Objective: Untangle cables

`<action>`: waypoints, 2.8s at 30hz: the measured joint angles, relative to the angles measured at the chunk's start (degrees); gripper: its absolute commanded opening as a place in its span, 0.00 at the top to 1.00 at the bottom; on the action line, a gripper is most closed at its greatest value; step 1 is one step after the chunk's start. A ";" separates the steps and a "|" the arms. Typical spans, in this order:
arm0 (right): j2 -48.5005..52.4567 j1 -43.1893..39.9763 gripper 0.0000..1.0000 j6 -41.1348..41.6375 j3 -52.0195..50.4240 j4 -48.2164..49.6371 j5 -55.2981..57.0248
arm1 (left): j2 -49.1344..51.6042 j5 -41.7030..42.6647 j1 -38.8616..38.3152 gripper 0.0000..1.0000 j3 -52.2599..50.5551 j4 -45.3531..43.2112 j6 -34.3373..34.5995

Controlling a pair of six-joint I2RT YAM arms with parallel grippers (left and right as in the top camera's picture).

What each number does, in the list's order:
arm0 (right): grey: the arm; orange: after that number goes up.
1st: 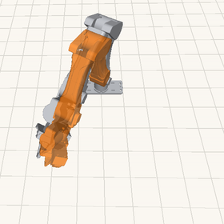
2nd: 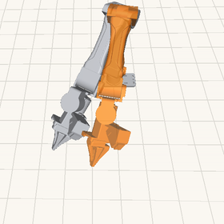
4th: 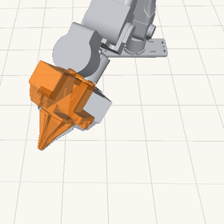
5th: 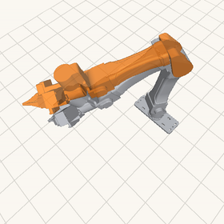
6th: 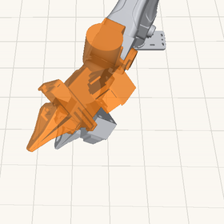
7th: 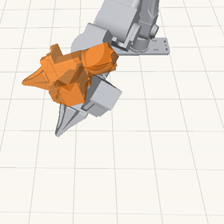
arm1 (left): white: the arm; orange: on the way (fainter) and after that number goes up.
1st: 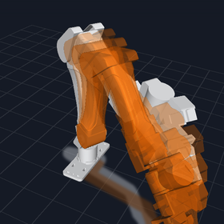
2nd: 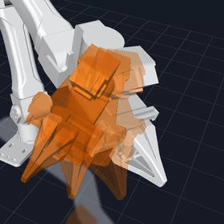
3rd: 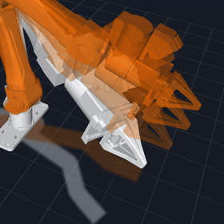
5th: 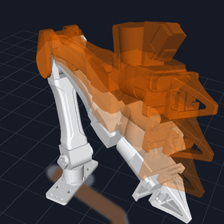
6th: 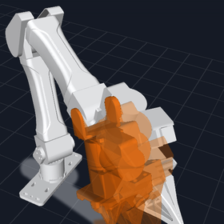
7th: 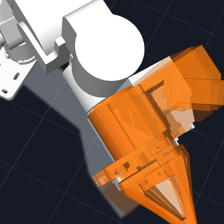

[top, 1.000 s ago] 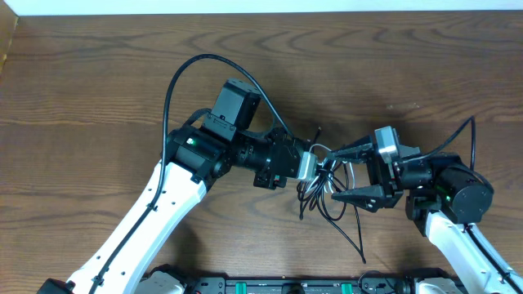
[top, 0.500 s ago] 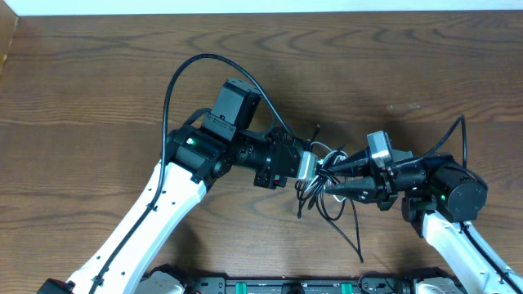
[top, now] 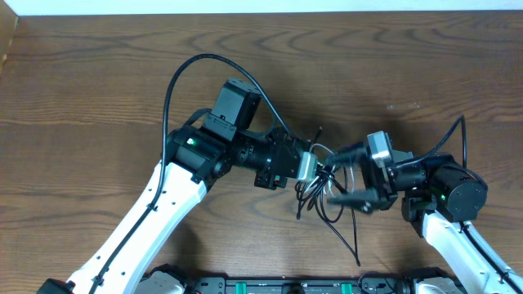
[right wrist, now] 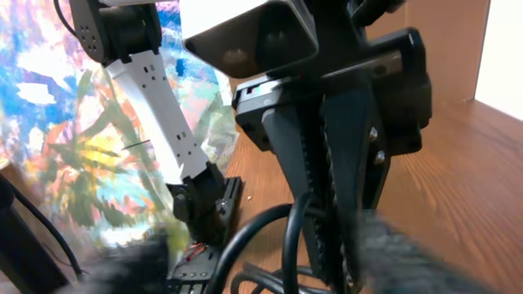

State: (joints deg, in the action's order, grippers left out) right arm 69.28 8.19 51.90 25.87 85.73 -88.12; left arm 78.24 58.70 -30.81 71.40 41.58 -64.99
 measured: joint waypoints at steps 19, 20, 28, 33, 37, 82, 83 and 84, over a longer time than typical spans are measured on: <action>0.00 -6.16 0.25 -1.84 0.00 0.00 -0.46 | 0.00 -1.95 0.70 0.93 0.00 -0.98 0.11; 0.00 -6.32 0.25 -1.86 0.00 -0.17 -0.46 | 0.00 -1.90 1.20 0.93 0.00 -1.92 0.48; 0.00 -6.47 0.34 -1.90 0.00 -0.94 -0.46 | 0.00 -1.57 4.46 0.92 0.00 -5.51 3.91; 0.00 -6.47 0.43 -1.92 0.00 -1.33 -0.46 | 0.00 0.22 4.50 0.92 0.00 -5.92 4.76; 0.00 -6.47 0.45 -1.92 0.00 -1.38 -0.46 | 0.00 1.27 4.50 0.92 0.00 -5.88 4.87; 0.00 -6.69 0.13 -6.10 0.00 -4.92 4.28 | 1.05 -4.28 -1.66 0.92 0.09 -7.54 5.60; 0.00 -6.71 0.18 -6.10 0.00 -5.31 4.28 | 1.14 -4.55 -1.66 0.92 0.09 -7.61 6.34; 0.00 -6.69 0.22 -6.23 0.00 -5.64 4.26 | 1.16 -4.68 -1.68 0.92 0.09 -7.65 6.75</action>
State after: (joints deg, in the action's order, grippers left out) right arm 69.28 1.50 45.67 25.87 80.09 -83.85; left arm 79.40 54.02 -32.49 71.48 33.93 -58.24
